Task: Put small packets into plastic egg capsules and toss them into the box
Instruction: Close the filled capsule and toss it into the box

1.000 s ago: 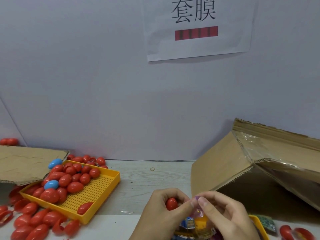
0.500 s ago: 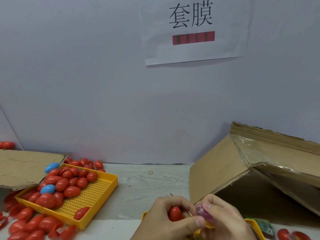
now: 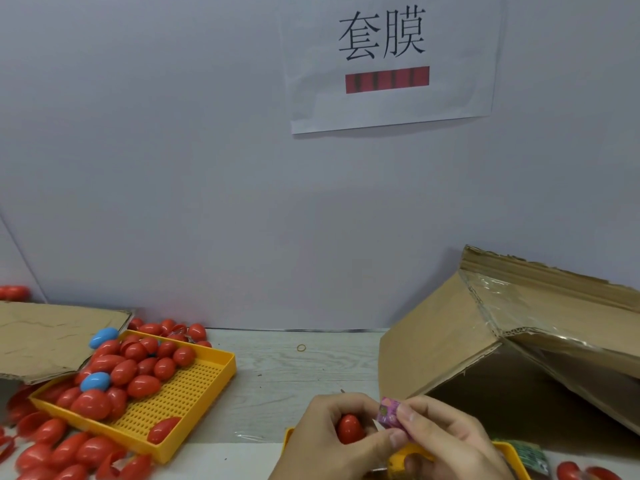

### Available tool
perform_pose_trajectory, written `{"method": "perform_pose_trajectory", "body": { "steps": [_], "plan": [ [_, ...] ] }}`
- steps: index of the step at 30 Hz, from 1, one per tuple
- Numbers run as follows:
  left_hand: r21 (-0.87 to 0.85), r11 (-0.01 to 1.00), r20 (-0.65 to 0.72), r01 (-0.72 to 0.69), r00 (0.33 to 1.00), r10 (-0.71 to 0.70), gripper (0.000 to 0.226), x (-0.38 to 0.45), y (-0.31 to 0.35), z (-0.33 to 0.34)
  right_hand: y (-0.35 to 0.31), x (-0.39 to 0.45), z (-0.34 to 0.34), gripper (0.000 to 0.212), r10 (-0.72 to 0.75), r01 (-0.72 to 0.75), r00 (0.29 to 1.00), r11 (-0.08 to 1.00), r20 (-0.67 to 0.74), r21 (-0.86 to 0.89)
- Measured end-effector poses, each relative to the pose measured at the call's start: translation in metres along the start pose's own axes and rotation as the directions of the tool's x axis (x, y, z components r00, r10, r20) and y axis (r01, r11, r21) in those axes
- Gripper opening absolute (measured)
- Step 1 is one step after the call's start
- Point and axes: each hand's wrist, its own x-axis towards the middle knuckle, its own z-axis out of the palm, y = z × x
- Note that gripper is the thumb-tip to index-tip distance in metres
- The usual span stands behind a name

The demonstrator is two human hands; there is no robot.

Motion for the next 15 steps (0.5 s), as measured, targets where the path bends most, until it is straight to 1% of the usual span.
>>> {"method": "perform_pose_trajectory", "body": {
  "steps": [3,5,7,9,11,12,14,15],
  "plan": [
    [0.015,1.0,-0.015,0.001,1.0,-0.001,0.022,0.0007,-0.0016,-0.0013,-0.0013,-0.0007,0.0021,0.038,0.025,-0.025,1.0,0.999,-0.007,-0.027],
    [0.019,1.0,-0.023,0.0,1.0,0.0,0.023,0.0005,-0.0024,-0.0015,-0.0001,-0.0003,0.0021,0.038,0.021,-0.021,1.0,1.0,-0.021,-0.015],
    [0.051,0.999,-0.063,0.016,0.998,-0.012,0.021,0.0005,-0.0039,-0.002,0.0,-0.0006,0.0016,0.034,0.015,-0.015,0.999,1.0,-0.037,0.016],
    [0.083,0.995,-0.12,0.046,0.992,-0.036,0.011,0.0008,-0.0043,-0.0028,-0.0008,-0.0006,0.0006,0.029,0.016,-0.015,0.999,0.999,-0.044,0.032],
    [0.098,0.993,-0.161,0.06,0.986,-0.044,0.011,0.0011,-0.0051,-0.0028,-0.001,-0.0012,0.0016,0.032,0.021,-0.022,1.0,1.0,-0.02,-0.01],
    [0.093,0.994,-0.185,0.065,0.982,-0.047,0.007,0.0013,-0.0047,-0.0021,-0.001,-0.0014,0.0023,0.033,0.014,-0.015,1.0,0.999,-0.018,-0.04],
    [0.066,0.995,-0.231,0.076,0.971,-0.059,0.002,0.0018,-0.0025,-0.0012,0.0001,-0.0007,0.0044,0.032,-0.037,0.032,0.998,0.994,-0.05,-0.101],
    [0.054,0.996,-0.243,0.071,0.969,-0.056,0.005,0.0022,-0.0028,-0.0011,0.0011,-0.0003,0.0057,0.03,-0.068,0.058,0.995,0.991,-0.073,-0.123]
  ]
}}
